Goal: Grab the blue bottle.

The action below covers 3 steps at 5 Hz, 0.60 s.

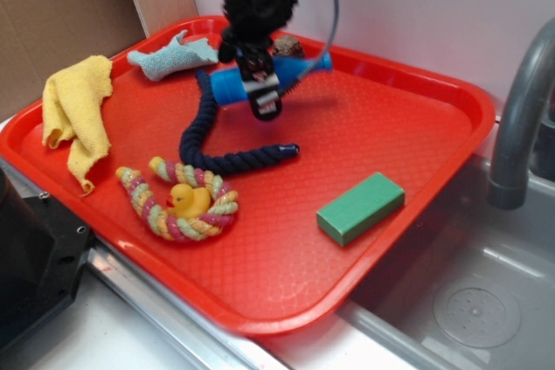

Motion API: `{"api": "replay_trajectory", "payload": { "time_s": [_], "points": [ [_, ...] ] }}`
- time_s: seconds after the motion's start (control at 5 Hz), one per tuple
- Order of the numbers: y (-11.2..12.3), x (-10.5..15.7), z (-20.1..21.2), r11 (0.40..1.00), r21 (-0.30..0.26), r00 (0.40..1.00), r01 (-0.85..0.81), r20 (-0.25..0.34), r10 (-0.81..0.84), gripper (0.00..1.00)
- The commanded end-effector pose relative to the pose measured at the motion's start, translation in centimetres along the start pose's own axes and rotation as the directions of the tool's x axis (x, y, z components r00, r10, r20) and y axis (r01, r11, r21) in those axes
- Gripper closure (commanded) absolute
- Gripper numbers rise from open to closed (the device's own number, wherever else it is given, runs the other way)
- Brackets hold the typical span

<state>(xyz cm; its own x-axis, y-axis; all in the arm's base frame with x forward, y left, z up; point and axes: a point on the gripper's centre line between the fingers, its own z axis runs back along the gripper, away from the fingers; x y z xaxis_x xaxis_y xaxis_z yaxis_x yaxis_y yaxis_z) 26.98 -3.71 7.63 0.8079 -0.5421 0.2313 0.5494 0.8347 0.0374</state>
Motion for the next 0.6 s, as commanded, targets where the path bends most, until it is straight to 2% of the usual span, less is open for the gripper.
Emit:
{"api": "replay_trajectory", "payload": {
  "time_s": [0.0, 0.2, 0.4],
  "points": [
    [-4.1, 3.8, 11.1, 0.882, 0.008, 0.880, -0.470, -0.076, 0.470, 1.00],
    [-3.7, 3.9, 16.4, 0.821, -0.078, 0.823, -0.566, -0.109, 0.557, 1.00],
    [-3.1, 3.7, 17.5, 0.794, -0.077, 0.796, -0.603, -0.119, 0.593, 1.00]
  ]
}}
